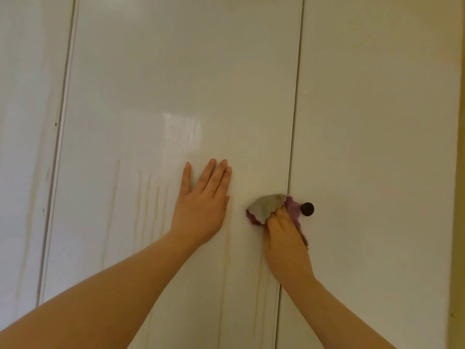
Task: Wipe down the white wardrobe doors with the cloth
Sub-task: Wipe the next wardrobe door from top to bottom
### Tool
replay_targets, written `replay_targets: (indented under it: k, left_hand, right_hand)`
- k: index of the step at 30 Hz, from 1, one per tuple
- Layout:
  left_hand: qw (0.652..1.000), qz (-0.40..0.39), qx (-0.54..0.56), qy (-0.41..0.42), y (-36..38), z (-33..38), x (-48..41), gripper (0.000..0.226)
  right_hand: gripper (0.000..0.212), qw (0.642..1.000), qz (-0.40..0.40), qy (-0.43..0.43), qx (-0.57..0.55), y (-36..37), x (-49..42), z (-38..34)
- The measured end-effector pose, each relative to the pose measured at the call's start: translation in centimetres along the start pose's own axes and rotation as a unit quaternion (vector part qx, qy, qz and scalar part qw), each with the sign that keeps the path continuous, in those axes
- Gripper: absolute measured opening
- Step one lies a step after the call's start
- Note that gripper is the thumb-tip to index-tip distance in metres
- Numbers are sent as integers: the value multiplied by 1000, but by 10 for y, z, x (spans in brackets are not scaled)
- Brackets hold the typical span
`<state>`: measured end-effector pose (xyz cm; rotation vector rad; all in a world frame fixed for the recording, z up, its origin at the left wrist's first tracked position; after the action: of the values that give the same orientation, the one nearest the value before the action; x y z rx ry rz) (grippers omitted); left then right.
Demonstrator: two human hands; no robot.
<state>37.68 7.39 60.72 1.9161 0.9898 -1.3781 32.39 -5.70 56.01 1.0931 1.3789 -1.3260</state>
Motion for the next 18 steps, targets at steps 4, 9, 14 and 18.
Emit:
replay_targets:
  k: [4,9,14,18]
  left_hand:
    - [1000,3,-2,15,-2,0,2,52]
    - [1000,1,5,5,3,0,4,60]
    - [1000,15,5,19,1,-1,11,56]
    - [999,19,5,32,0,-1,10,54]
  right_hand:
    - [45,999,19,-10,-26,0,2,7]
    - [45,999,45,10,-7,-13,-48,2]
    - [42,999,38,-13,33,3,15,1]
    - [46,998,49,-26,8,-8,-8,-1]
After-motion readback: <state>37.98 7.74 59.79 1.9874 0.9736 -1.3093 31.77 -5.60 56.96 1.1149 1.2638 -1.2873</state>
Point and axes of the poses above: each hand's wrist, its own x-axis away from the middle knuckle, its own y-axis out of the palm, z = x × y, the point moved 9 cm from there along -x, towards the middle knuckle, and after that the axes turned 9 degrees about z, right-handed, at the moved point
